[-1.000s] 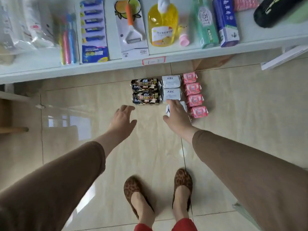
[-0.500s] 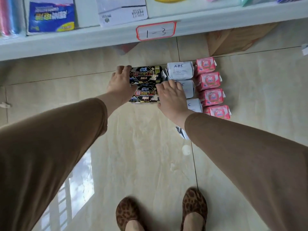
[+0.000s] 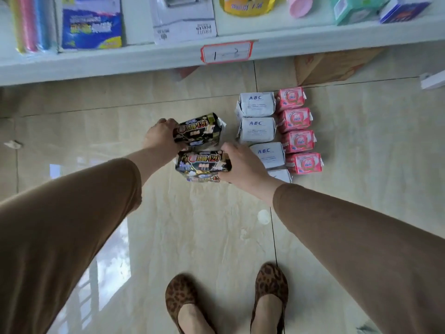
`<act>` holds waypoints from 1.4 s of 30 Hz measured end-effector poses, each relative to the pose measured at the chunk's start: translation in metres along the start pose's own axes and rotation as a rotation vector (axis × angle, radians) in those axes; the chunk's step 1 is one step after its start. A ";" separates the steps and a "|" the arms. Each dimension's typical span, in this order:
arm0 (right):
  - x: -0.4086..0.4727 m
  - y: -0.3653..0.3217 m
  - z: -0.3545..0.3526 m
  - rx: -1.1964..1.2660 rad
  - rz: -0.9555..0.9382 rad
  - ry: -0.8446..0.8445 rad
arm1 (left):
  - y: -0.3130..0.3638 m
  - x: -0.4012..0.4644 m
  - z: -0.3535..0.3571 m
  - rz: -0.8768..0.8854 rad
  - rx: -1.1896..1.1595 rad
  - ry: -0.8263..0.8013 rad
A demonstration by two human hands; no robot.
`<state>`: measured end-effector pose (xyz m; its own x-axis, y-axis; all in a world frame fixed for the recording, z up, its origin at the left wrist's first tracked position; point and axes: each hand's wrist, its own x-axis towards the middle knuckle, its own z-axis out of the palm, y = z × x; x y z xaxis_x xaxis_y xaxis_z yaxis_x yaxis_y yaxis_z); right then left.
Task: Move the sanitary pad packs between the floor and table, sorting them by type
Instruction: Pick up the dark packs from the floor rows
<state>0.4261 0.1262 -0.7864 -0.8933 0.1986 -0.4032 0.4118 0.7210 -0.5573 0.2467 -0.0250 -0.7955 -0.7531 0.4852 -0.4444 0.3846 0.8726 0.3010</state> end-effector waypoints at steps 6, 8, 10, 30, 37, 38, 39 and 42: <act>-0.097 -0.059 -0.107 0.458 0.147 -0.030 | 0.017 -0.099 -0.105 -0.010 -0.151 -0.028; -0.128 -0.086 -0.154 0.584 0.200 -0.007 | 0.032 -0.135 -0.153 0.016 -0.176 -0.016; -0.157 -0.115 -0.202 0.670 0.221 0.012 | 0.050 -0.172 -0.206 0.048 -0.181 0.029; -0.304 -0.413 -0.590 0.602 -0.131 0.200 | 0.170 -0.370 -0.684 0.454 -0.067 0.519; -0.244 -0.409 -0.658 0.635 -0.204 0.302 | 0.221 -0.291 -0.760 0.554 -0.037 0.567; -0.231 -0.406 -0.668 0.636 -0.202 0.321 | 0.229 -0.274 -0.770 0.562 -0.022 0.564; -0.216 -0.402 -0.679 0.632 -0.202 0.335 | 0.238 -0.255 -0.779 0.561 -0.009 0.560; -0.169 -0.391 -0.711 0.634 -0.206 0.367 | 0.261 -0.199 -0.804 0.523 0.005 0.553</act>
<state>0.2878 0.2830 0.0153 -0.9203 0.3892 -0.0404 0.1557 0.2696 -0.9503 0.0679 0.0619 0.0496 -0.6296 0.7379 0.2428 0.7661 0.5378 0.3520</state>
